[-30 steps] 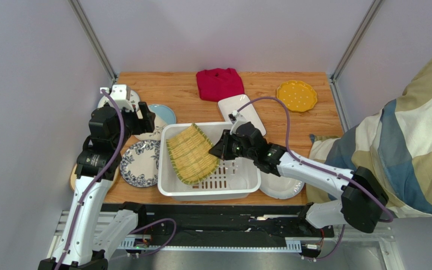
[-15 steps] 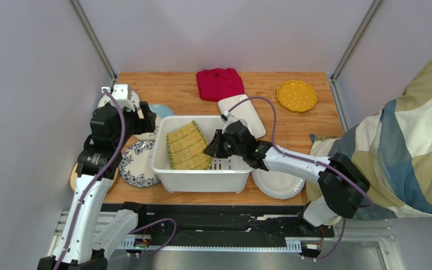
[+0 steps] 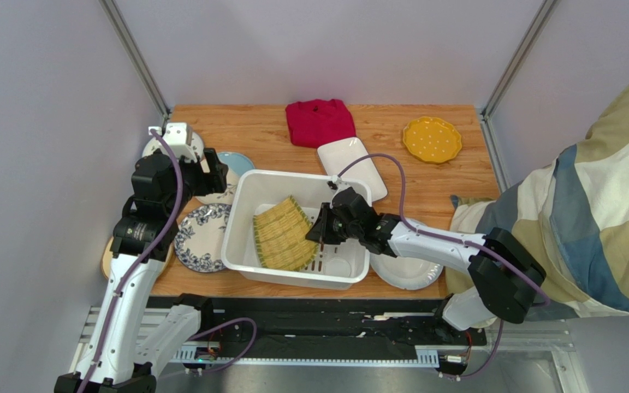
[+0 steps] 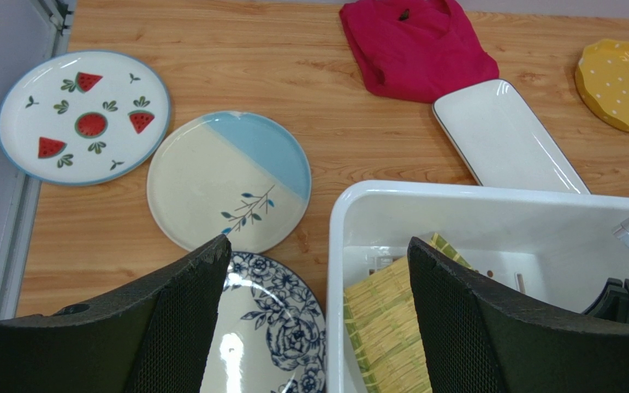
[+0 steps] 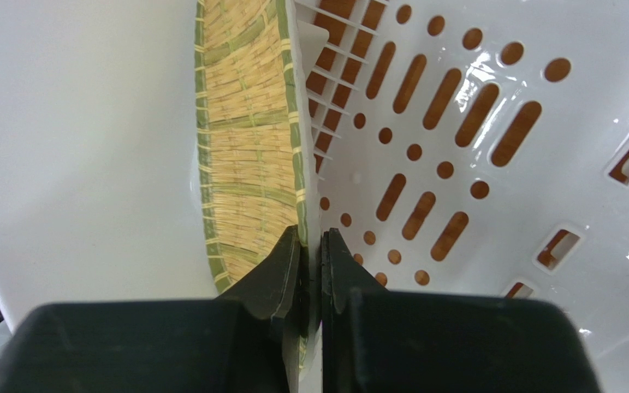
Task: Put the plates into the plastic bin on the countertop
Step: Place the plate in the plastic bin.
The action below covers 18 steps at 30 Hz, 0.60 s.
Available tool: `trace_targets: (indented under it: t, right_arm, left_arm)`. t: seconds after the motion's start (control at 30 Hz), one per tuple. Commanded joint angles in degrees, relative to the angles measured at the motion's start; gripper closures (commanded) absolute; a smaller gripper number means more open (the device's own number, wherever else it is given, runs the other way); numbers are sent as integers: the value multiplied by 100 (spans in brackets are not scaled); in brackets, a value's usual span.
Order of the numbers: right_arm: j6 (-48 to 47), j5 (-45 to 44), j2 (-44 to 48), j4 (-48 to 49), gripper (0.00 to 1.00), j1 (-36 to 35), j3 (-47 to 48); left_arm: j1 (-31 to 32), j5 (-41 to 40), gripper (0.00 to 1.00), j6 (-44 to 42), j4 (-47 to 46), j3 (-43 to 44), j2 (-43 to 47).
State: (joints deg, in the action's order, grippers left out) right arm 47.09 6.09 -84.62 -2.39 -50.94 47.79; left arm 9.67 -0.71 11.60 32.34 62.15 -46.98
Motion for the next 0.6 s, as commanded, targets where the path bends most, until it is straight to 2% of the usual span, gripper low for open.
trace_targets:
  t: [0.0, 0.37, 0.47, 0.57]
  right_arm:
    - [222, -99, 376, 266, 100, -39, -6]
    - [415, 129, -37, 547, 100, -100, 99]
    - [301, 42, -151, 302, 92, -136, 204]
    - [29, -335, -160, -217, 78, -188, 362]
  left_arm:
    - [17, 18, 16, -35, -122, -54, 40]
    - [17, 27, 14, -26, -149, -71, 40]
    - [17, 27, 14, -26, -149, -63, 40]
    - [17, 27, 14, -26, -149, -63, 31]
